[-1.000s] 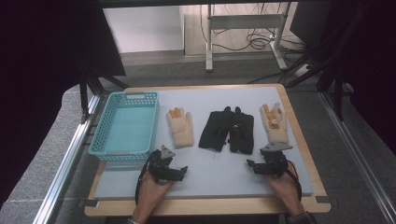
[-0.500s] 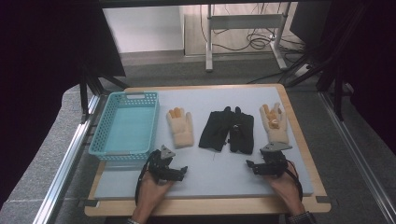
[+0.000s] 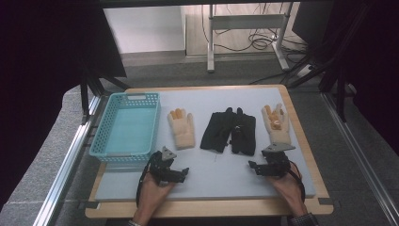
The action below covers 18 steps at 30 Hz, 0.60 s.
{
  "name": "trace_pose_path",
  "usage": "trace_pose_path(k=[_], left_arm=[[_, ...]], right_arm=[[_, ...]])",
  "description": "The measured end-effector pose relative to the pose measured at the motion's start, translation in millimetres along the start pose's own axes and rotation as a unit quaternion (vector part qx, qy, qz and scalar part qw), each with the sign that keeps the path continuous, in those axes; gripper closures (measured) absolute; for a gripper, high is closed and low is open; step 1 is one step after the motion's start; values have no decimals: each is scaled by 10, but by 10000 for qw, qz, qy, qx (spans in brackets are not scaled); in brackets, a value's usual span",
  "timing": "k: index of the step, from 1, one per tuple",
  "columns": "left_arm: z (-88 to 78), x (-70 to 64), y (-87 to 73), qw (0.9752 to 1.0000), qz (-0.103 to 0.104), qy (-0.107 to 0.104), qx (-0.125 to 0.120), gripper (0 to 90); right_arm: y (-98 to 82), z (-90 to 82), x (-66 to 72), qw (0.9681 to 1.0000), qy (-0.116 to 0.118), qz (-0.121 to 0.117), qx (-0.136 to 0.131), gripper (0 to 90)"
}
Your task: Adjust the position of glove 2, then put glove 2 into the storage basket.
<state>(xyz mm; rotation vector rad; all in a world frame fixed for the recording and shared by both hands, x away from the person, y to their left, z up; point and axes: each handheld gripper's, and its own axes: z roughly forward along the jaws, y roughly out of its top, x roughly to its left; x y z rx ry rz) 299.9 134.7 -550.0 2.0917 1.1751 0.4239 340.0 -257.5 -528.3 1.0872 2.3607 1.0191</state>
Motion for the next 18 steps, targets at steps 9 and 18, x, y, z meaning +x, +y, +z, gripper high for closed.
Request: trace_pose_path(k=[9,18], left_arm=[[0,0,0,10000,-1,0,0,40],[-1,0,0,10000,-1,1,4,40]], right_arm=[[110,-26,-9,10000,-54,-58,-28,268],[256,-2,-76,9999,-66,-136,-2,295]])
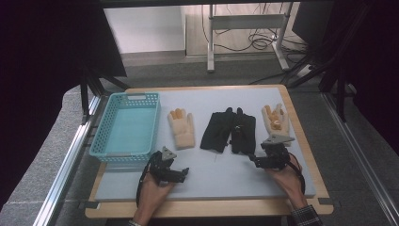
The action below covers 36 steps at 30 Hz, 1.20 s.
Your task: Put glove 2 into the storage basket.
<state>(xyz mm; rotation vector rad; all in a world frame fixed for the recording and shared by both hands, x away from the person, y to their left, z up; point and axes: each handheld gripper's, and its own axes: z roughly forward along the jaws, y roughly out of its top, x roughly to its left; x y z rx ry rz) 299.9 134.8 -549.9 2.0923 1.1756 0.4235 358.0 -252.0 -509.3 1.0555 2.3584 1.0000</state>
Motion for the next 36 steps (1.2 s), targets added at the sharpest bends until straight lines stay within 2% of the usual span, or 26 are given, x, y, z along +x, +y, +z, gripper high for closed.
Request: trace_pose_path(k=[8,12,16,19,20,23,25,27,28,30,31,32,33,34,35,36], left_arm=[[0,0,0,10000,0,-1,1,40],[0,0,0,10000,-2,0,0,40],[0,1,0,10000,-3,-1,-1,40],[0,0,0,10000,-5,-2,-4,40],[0,0,0,10000,-5,-2,-4,40],[0,0,-1,10000,-6,-2,-6,41],[0,0,-1,10000,-6,-2,-7,41],[1,1,-1,10000,-4,-4,-6,40],[1,1,-1,10000,-3,-4,-6,40],[1,0,-1,10000,-1,-3,-6,41],[1,0,-1,10000,-3,0,-7,41],[0,0,-1,10000,-3,-2,-5,41],[0,0,-1,10000,-2,0,-6,40],[0,-1,-1,10000,-1,1,-7,40],[0,-1,-1,10000,1,2,-7,41],[0,-1,-1,10000,-1,1,-8,41]], right_arm=[[207,102,-105,10000,67,-50,-31,461],[337,189,-149,9999,70,-92,-25,474],[473,343,-203,9999,-21,-106,-23,394],[585,541,-270,9998,-138,-104,57,306],[585,541,-270,9998,-138,-104,57,306],[654,734,-321,9997,-170,-105,164,270],[665,780,-333,9996,-176,-110,200,268],[676,908,-356,9991,-148,-94,397,282],[676,908,-356,9991,-148,-94,397,282],[665,917,-382,9993,-33,78,365,328],[654,895,-367,9993,-28,112,358,428],[654,895,-367,9993,-28,112,358,428],[655,869,-319,9992,9,143,385,561],[655,869,-319,9992,9,143,385,561],[655,857,-285,9991,11,160,397,661],[656,850,-280,9989,19,197,413,705]])
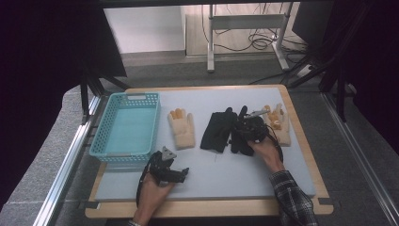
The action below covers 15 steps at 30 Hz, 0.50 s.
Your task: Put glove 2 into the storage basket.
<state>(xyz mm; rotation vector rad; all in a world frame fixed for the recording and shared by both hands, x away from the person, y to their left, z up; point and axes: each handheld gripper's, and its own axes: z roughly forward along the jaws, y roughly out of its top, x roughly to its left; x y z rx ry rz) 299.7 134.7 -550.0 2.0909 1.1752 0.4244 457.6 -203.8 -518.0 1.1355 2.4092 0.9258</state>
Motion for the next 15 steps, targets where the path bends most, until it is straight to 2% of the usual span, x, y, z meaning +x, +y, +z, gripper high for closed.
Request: trace_pose_path(k=[2,3,5,7,9,14,15], left_arm=[[0,0,0,10000,1,1,1,41],[0,0,0,10000,-1,-1,0,41],[1,1,0,10000,-2,0,1,41],[1,1,1,10000,-1,0,2,41],[1,1,1,10000,-2,-1,3,41],[1,1,1,10000,-5,-2,3,41],[1,1,1,10000,-4,0,4,41]], right_arm=[[-2,-4,-3,10000,3,66,2,734],[-10,-10,-25,9998,41,195,-27,780],[-17,-13,-44,9997,53,217,-44,786],[-23,-34,-79,9993,167,343,-49,792],[-26,-74,-89,9993,116,329,-104,793],[-22,-314,-108,9988,22,320,-356,793],[-31,-430,-103,9990,-47,258,-369,792]])
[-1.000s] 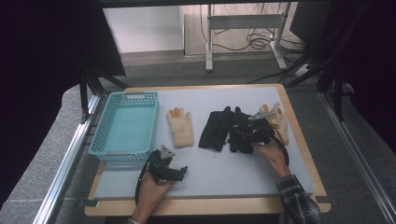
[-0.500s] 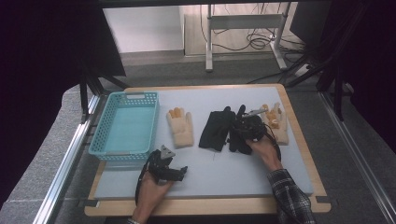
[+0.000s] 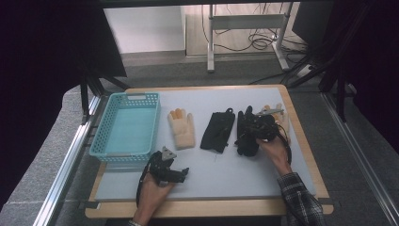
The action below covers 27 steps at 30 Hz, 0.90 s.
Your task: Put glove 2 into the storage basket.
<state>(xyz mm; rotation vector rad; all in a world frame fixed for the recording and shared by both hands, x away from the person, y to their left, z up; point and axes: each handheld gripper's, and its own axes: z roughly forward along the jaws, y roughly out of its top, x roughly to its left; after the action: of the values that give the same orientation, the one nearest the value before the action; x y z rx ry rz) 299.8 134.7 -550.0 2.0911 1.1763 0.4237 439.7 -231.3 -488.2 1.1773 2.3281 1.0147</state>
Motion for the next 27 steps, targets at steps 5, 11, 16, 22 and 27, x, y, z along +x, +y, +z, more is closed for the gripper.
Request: trace_pose_path(k=[5,11,16,22,27], left_arm=[[-1,0,0,10000,2,1,3,40],[-1,2,0,10000,18,2,4,41],[1,-2,-1,10000,-19,2,-18,41],[0,-1,-1,10000,-1,0,-5,41],[-1,-1,-1,10000,-3,-2,-5,41]], right_arm=[[-34,-197,53,9999,118,-2,-112,791],[-150,-556,455,9972,637,-130,-369,788],[-243,-676,771,9949,874,-214,-448,784],[-576,-546,1119,9948,962,-230,-236,773],[-730,-435,1172,9946,1018,-172,-113,696]])
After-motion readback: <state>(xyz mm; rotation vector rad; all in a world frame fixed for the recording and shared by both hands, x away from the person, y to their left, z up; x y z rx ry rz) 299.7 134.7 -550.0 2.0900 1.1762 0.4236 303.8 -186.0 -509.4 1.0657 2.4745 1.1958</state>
